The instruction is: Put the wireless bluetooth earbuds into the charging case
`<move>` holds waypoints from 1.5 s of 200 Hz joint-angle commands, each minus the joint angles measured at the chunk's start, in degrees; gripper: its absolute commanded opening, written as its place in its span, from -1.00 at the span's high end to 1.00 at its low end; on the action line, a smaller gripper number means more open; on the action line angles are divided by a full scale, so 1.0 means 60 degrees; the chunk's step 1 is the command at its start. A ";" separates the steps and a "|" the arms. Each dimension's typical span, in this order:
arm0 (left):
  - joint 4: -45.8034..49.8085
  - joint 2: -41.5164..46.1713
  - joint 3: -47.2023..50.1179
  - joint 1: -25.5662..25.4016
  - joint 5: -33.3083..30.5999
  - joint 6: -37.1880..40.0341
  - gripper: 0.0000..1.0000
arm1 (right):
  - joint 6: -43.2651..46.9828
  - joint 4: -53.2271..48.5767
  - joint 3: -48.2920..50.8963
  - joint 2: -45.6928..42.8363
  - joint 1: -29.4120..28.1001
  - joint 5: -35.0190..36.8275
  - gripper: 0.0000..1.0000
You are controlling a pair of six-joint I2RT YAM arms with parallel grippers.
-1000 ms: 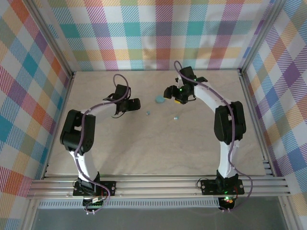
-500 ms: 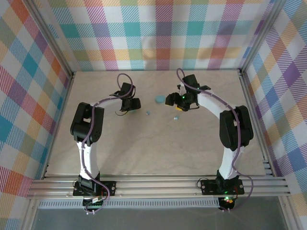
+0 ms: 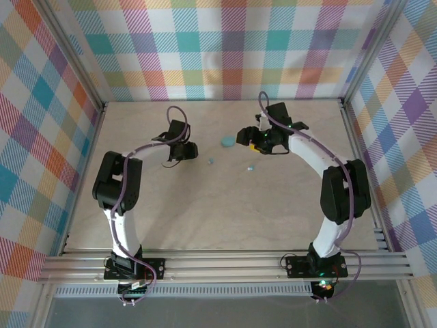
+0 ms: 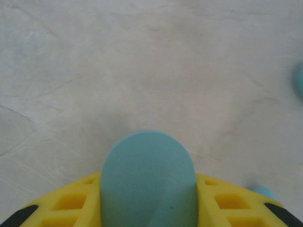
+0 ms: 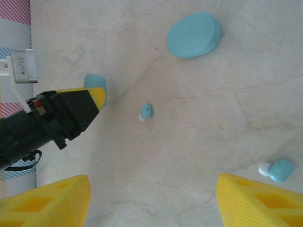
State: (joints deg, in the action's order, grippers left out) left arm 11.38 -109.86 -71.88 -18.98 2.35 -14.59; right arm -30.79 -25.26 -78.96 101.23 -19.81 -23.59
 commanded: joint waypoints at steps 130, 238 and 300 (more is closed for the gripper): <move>0.3157 0.2815 -0.2086 -0.0572 0.9237 0.5877 0.39 | -0.1524 0.0691 0.0104 -0.2450 0.0360 -0.4408 -0.42; 0.3862 0.2993 -0.2907 -0.1552 0.8944 0.6096 0.39 | -0.1368 -0.0097 -0.0376 -0.2611 -0.0754 -0.4446 -0.41; 0.3896 0.3292 -0.2931 -0.1546 0.8423 0.6149 0.39 | -0.1402 -0.0512 -0.0552 -0.2330 -0.1019 -0.5105 -0.10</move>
State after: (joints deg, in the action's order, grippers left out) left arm 34.06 -92.40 -87.81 -27.94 53.93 21.06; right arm -39.79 -26.35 -79.53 85.91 -25.52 -49.60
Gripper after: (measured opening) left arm 0.388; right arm 0.580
